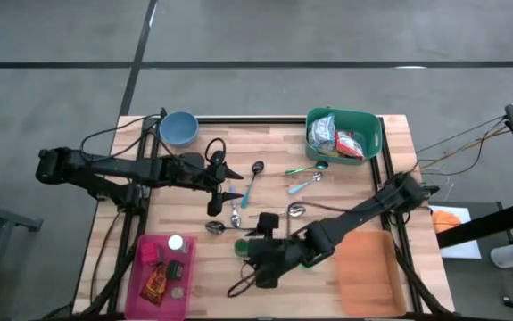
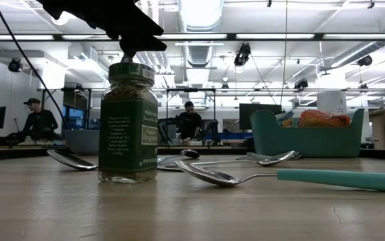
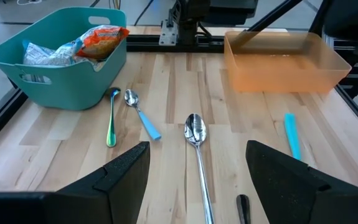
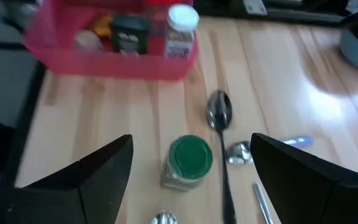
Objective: Pick & Place Food Item
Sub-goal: Put the green seasoning bottle into the pink bin
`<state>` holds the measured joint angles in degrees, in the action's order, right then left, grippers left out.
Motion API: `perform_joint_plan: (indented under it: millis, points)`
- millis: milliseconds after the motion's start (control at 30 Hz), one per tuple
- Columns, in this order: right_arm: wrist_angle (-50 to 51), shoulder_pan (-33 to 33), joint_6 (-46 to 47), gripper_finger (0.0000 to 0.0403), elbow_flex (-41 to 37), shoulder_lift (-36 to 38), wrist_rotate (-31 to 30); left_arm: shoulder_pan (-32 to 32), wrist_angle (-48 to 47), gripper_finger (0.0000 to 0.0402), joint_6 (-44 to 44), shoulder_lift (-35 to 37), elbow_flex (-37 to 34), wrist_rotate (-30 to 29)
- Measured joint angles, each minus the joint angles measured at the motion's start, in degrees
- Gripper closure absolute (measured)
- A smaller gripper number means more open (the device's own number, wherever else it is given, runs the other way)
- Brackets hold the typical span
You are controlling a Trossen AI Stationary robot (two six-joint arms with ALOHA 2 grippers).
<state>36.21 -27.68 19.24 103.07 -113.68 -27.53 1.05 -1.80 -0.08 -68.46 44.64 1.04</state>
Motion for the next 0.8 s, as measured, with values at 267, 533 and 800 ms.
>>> perform_joint_plan:
  millis: [267,533,800]
  points:
    - [-22.71,1.12,-2.54,0.0081,-25.95,15.55,3.37,0.0,-0.57,0.0133,0.0,0.01,0.0,0.0]
    - [-46.26,0.44,-1.24,0.0081,-52.75,33.0,3.37,-0.01,-1.09,0.0133,0.0,0.0,0.0,0.0]
    - [-67.87,0.44,-8.55,0.0081,-73.82,51.18,3.41,0.0,-1.29,0.0133,0.0,0.02,0.0,0.01]
